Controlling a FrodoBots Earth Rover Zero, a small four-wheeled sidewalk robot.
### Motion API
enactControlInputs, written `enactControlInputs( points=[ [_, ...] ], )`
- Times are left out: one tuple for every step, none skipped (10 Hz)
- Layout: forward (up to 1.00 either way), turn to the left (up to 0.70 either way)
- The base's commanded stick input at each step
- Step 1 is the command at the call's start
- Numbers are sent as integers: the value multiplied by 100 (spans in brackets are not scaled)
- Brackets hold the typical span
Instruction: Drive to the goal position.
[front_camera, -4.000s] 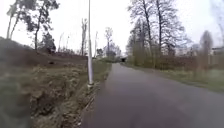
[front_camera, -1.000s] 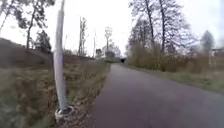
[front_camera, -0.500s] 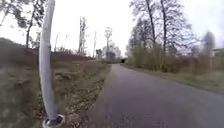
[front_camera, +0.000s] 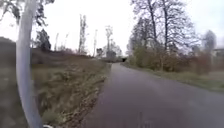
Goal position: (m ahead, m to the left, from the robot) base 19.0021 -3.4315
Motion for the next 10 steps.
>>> enactControlInputs(
  points=[
    [70,-22],
    [70,-27],
    [70,-27],
    [70,-27],
    [70,-27],
    [70,-16],
    [70,0],
    [70,0],
    [70,0],
    [70,0]
  ],
)
